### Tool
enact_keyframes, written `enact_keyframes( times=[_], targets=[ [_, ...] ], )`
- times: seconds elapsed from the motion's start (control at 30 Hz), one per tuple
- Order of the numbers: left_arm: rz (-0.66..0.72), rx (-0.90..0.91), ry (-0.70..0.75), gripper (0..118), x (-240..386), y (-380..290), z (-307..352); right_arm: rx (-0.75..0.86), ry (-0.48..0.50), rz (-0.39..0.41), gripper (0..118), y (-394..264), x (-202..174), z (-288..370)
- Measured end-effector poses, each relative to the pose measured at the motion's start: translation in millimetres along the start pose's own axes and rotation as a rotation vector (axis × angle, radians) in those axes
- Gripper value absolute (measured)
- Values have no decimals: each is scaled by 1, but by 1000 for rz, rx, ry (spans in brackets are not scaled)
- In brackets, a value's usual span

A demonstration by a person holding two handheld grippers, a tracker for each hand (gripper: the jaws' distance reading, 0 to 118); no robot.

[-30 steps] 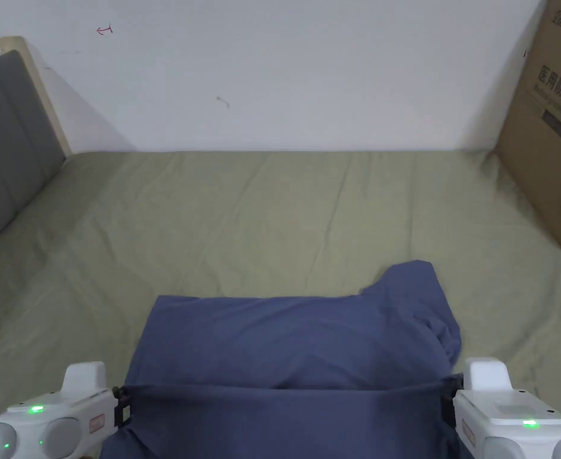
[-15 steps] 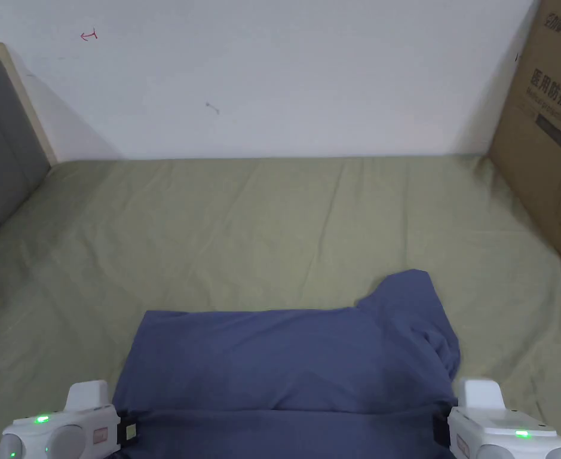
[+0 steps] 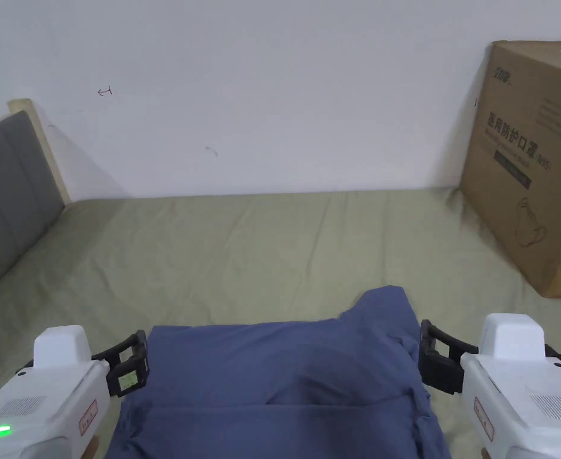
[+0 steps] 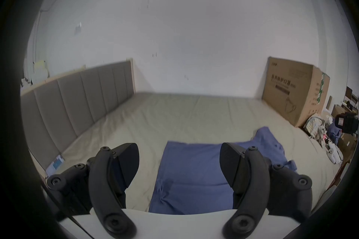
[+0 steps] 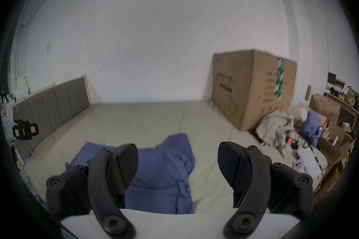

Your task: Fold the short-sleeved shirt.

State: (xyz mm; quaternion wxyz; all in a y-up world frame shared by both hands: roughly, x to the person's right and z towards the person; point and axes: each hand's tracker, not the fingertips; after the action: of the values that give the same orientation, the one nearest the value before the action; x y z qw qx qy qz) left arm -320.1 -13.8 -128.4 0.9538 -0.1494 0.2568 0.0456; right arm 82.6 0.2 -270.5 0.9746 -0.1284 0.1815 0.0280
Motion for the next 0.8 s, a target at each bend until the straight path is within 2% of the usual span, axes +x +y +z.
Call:
enact_keyframes(
  times=[0.1,0.17,0.2,0.23,0.27,0.3,0.33,0.37,0.4,0.63,0.8],
  targets=[
    [4,96,16,87,4,-1,22,78,-26,18,87,9,-5,26],
    [7,141,7,74,7,-3,36,108,-34,25,83,8,-7,37],
    [3,158,4,62,9,-4,42,112,-33,24,79,8,-8,42],
    [-1,179,6,40,10,-6,46,116,-35,28,70,8,-8,46],
    [-5,192,13,24,11,-7,49,122,-37,28,57,7,-9,50],
    [-9,200,13,11,12,-8,51,129,-35,22,39,5,-10,52],
    [-8,191,2,2,13,-9,54,135,-33,22,8,4,-11,54],
    [0,191,-7,0,12,-11,54,138,-36,25,0,4,-13,56],
    [10,192,-50,0,11,-11,55,152,-50,45,0,3,-13,58],
    [-15,135,-53,0,9,-14,47,155,-24,65,0,4,-18,55],
    [-37,-51,-44,0,-6,-27,11,132,-17,52,0,3,-17,42]
  ],
)
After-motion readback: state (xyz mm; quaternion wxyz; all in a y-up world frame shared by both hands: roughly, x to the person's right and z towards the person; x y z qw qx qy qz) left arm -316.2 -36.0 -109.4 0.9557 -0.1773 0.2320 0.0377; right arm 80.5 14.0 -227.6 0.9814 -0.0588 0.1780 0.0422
